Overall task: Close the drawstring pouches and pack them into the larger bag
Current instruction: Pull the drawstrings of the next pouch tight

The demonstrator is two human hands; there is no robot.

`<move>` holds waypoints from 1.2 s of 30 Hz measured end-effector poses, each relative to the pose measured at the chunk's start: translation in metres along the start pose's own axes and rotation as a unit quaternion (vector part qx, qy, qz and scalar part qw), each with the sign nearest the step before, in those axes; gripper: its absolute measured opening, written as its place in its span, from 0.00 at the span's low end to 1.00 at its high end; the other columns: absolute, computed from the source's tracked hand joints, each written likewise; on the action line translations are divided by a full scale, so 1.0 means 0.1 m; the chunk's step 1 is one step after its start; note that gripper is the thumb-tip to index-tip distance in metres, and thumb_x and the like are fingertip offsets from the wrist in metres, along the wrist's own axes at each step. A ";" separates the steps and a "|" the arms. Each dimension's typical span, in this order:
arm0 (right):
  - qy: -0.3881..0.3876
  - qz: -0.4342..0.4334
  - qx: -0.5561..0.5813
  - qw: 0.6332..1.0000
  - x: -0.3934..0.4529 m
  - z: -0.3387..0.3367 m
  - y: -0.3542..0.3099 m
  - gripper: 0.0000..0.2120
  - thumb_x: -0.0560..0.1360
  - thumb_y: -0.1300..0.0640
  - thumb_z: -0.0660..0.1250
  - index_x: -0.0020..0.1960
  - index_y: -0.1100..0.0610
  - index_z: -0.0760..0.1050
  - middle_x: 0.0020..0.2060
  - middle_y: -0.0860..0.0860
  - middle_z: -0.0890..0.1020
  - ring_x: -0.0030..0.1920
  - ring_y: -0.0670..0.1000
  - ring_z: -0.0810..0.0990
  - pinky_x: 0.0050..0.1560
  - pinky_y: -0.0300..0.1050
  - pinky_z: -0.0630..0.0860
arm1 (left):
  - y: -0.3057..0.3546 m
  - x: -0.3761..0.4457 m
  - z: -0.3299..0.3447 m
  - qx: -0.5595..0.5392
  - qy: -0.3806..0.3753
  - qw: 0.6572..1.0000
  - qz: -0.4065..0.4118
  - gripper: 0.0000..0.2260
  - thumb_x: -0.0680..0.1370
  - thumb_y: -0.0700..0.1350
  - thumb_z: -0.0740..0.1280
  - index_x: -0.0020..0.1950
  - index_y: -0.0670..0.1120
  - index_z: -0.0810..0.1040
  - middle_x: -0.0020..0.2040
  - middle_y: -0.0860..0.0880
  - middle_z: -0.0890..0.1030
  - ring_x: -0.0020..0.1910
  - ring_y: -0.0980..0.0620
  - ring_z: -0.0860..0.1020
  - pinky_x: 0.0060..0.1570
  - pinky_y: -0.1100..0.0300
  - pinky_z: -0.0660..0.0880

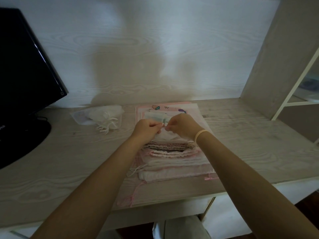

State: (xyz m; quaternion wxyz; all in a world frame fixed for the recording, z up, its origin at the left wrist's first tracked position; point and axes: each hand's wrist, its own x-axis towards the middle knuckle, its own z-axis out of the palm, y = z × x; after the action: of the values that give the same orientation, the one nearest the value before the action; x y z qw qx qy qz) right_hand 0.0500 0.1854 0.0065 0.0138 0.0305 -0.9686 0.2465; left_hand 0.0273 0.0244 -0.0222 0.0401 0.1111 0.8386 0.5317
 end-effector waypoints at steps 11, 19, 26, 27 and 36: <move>0.023 -0.041 0.370 0.928 -0.03 -0.16 -0.29 0.12 0.80 0.50 0.61 0.58 0.51 0.80 0.53 0.47 0.82 0.52 0.45 0.79 0.52 0.42 0.75 | 0.01 0.00 0.03 0.053 -0.020 0.998 -0.005 0.14 0.77 0.50 0.70 0.40 0.39 0.83 0.34 0.46 0.79 0.32 0.53 0.73 0.38 0.60 0.68; 0.039 -0.030 0.271 0.961 0.05 0.12 -0.03 0.06 0.71 0.67 0.72 0.45 0.58 0.84 0.42 0.52 0.85 0.46 0.50 0.83 0.54 0.45 0.79 | 0.09 -0.02 -0.07 -0.096 -0.067 0.989 -0.091 0.11 0.82 0.42 0.62 0.42 0.40 0.78 0.23 0.55 0.74 0.19 0.59 0.66 0.19 0.67 0.58; 0.100 -0.037 0.158 0.982 0.07 0.24 0.00 0.05 0.70 0.63 0.74 0.43 0.55 0.84 0.35 0.47 0.82 0.38 0.45 0.80 0.45 0.39 0.78 | 0.09 -0.04 -0.08 -0.149 -0.088 0.978 -0.115 0.09 0.79 0.38 0.61 0.42 0.38 0.77 0.24 0.51 0.76 0.21 0.56 0.67 0.19 0.66 0.56; 0.096 -0.035 0.158 0.982 0.07 0.24 0.00 0.04 0.70 0.63 0.74 0.42 0.55 0.84 0.34 0.48 0.82 0.37 0.44 0.79 0.44 0.38 0.77 | 0.10 -0.05 -0.08 -0.144 -0.088 0.979 -0.115 0.09 0.80 0.38 0.61 0.42 0.38 0.77 0.24 0.51 0.76 0.21 0.56 0.67 0.19 0.66 0.56; 0.040 0.001 0.177 0.983 0.03 0.16 0.09 0.05 0.72 0.61 0.71 0.40 0.53 0.79 0.41 0.53 0.83 0.46 0.54 0.81 0.54 0.48 0.78 | 0.03 -0.05 -0.07 -0.091 -0.017 0.994 -0.061 0.10 0.81 0.39 0.63 0.42 0.42 0.81 0.29 0.51 0.78 0.22 0.56 0.67 0.23 0.66 0.64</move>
State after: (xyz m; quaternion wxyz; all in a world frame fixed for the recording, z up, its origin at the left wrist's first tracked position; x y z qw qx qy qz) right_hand 0.0461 0.1859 -0.0114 0.0464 0.0219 -0.9082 0.4154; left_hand 0.0312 0.0181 -0.0163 0.0971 0.0648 0.7910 0.6005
